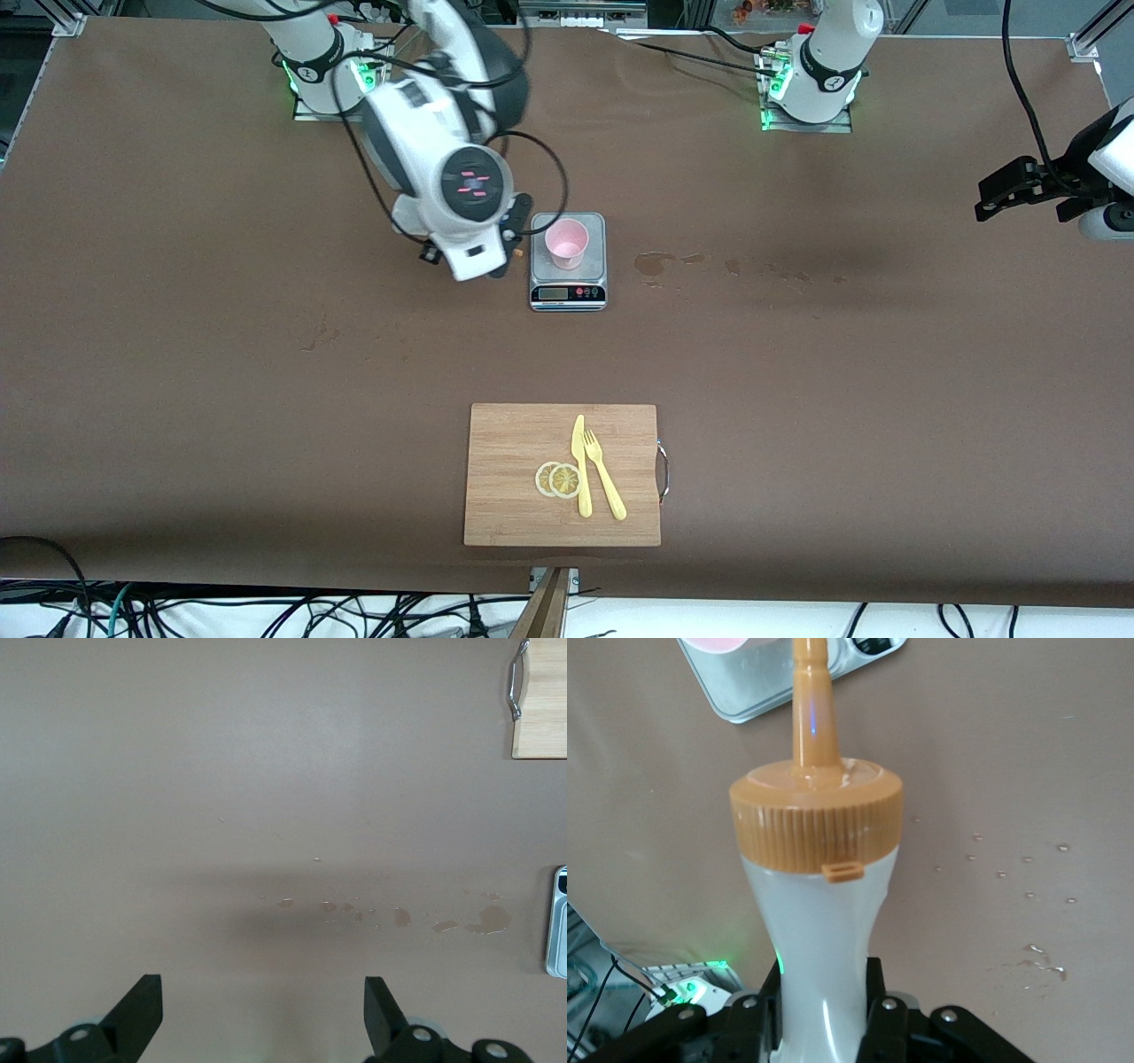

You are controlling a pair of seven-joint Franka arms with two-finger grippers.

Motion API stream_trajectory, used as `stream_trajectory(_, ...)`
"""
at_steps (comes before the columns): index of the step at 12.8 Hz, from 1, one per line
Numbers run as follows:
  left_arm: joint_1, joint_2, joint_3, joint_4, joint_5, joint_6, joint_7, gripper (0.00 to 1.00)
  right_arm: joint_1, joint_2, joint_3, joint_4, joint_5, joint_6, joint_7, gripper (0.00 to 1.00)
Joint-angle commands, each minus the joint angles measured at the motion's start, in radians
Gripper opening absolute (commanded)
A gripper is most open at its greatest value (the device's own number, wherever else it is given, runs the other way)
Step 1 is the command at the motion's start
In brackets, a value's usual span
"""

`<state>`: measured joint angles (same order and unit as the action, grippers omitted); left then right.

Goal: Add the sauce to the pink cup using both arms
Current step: 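Carry the sauce bottle back to its spot with the right gripper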

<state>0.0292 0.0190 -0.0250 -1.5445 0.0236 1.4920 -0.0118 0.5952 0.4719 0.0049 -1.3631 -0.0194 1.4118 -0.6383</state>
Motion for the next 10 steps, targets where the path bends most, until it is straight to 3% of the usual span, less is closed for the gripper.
stream_trajectory(1, 0.005, 0.009, -0.003, 0.026, 0.006, -0.019, 0.018, 1.00, -0.157, -0.125, 0.052, -0.116, 0.091, 0.070, -0.142, 0.00)
stream_trajectory(5, 0.005, 0.009, -0.003, 0.026, 0.006, -0.019, 0.018, 1.00, -0.317, -0.176, 0.060, -0.160, 0.196, 0.131, -0.357, 0.00)
stream_trajectory(10, 0.005, 0.010, -0.006, 0.026, 0.006, -0.019, 0.016, 1.00, -0.564, -0.200, 0.063, -0.246, 0.363, 0.153, -0.798, 0.00)
